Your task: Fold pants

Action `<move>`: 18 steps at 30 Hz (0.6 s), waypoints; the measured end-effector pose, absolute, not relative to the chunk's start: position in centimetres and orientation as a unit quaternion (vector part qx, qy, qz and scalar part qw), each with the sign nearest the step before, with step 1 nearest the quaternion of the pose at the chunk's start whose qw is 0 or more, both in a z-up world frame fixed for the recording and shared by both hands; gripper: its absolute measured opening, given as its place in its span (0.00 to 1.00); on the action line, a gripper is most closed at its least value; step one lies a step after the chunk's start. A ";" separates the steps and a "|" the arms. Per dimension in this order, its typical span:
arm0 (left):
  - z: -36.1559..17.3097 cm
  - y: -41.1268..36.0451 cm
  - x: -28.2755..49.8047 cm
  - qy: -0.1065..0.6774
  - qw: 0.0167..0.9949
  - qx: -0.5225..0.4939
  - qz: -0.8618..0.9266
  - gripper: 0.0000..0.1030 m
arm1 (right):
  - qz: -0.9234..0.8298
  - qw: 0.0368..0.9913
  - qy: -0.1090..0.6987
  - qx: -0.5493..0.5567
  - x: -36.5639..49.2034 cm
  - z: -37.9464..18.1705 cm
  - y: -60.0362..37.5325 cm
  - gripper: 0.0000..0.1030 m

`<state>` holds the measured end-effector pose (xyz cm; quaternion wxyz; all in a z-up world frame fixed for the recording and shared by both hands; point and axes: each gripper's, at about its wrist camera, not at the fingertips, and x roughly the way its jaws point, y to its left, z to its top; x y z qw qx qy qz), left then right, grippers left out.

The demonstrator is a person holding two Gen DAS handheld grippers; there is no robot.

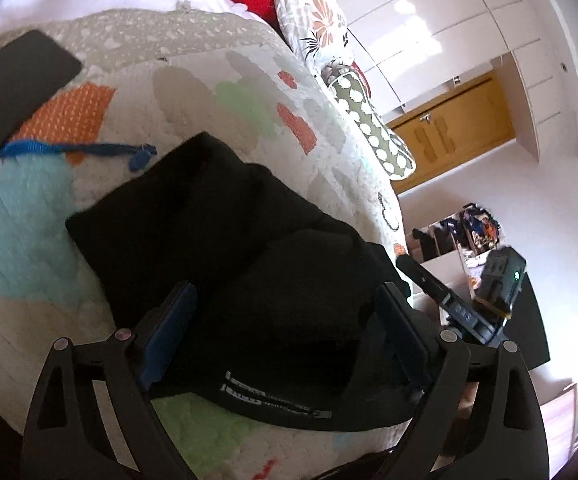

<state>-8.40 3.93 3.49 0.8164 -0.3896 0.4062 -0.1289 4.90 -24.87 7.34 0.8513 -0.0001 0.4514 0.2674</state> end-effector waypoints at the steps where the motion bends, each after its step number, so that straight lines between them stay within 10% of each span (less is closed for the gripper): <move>1: 3.4 3.9 -8.8 0.403 0.820 -0.386 -0.129 0.89 | 0.274 0.847 0.456 0.001 5.3 7.2 -24.5 0.58; 5: 3.3 3.9 -9.2 0.402 0.819 -0.387 -0.133 0.89 | 0.262 0.840 0.475 -0.028 6.8 5.5 -22.5 0.54; 7: 3.4 3.8 -8.7 0.405 0.819 -0.384 -0.130 0.89 | 0.263 0.828 0.494 -0.034 7.2 4.1 -21.6 0.17; 8: 3.5 3.5 -8.4 0.407 0.823 -0.372 -0.134 0.89 | 0.263 0.827 0.496 -0.040 7.1 3.6 -21.3 0.14; 10: 4.2 3.1 -7.5 0.395 0.838 -0.346 -0.146 0.73 | 0.260 0.834 0.485 -0.047 6.4 3.5 -21.1 0.08; 11: 4.6 2.8 -6.6 0.397 0.847 -0.320 -0.151 0.49 | 0.261 0.838 0.478 -0.043 6.0 3.8 -21.3 0.08; 18: 8.4 2.5 -3.8 0.359 0.897 -0.188 -0.174 0.31 | 0.249 0.863 0.439 -0.010 5.3 7.8 -24.1 0.07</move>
